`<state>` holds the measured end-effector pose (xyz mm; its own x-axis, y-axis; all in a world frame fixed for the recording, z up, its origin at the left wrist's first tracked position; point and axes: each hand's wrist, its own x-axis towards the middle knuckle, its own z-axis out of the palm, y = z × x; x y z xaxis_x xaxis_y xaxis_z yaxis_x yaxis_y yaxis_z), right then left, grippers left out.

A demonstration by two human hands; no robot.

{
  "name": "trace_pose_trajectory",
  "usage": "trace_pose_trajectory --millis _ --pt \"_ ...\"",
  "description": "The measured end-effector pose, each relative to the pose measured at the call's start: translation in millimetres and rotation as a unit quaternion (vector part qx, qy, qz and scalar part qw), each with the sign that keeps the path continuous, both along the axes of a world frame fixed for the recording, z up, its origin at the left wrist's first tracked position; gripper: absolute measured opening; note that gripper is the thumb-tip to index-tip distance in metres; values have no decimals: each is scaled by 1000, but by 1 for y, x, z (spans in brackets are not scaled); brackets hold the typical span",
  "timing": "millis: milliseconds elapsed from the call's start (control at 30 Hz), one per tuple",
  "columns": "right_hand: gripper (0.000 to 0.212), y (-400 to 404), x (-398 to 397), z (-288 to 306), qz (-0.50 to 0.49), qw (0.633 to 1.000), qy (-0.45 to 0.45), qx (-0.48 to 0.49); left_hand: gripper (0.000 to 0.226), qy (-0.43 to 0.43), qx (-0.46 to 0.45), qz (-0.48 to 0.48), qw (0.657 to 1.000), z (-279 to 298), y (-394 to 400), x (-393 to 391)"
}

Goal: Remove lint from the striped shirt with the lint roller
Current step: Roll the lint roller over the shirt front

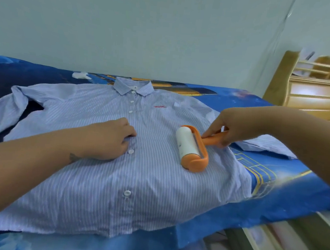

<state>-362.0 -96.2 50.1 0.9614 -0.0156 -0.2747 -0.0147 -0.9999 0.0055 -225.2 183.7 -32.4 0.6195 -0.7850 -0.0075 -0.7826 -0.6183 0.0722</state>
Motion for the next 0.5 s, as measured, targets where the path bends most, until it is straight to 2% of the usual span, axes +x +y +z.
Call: trace_pose_trajectory --millis 200,300,400,500 --pt "37 -40 -27 17 -50 997 39 -50 33 4 11 -10 1000 5 -1 6" --pt "38 -46 -31 37 -52 993 62 -82 18 21 -2 -16 1000 10 -6 19" --pt "29 -34 -18 51 -37 998 26 -51 9 37 -52 10 998 11 -18 36" --pt "26 -18 9 41 -32 999 -19 -21 17 37 -102 46 993 8 -34 52"
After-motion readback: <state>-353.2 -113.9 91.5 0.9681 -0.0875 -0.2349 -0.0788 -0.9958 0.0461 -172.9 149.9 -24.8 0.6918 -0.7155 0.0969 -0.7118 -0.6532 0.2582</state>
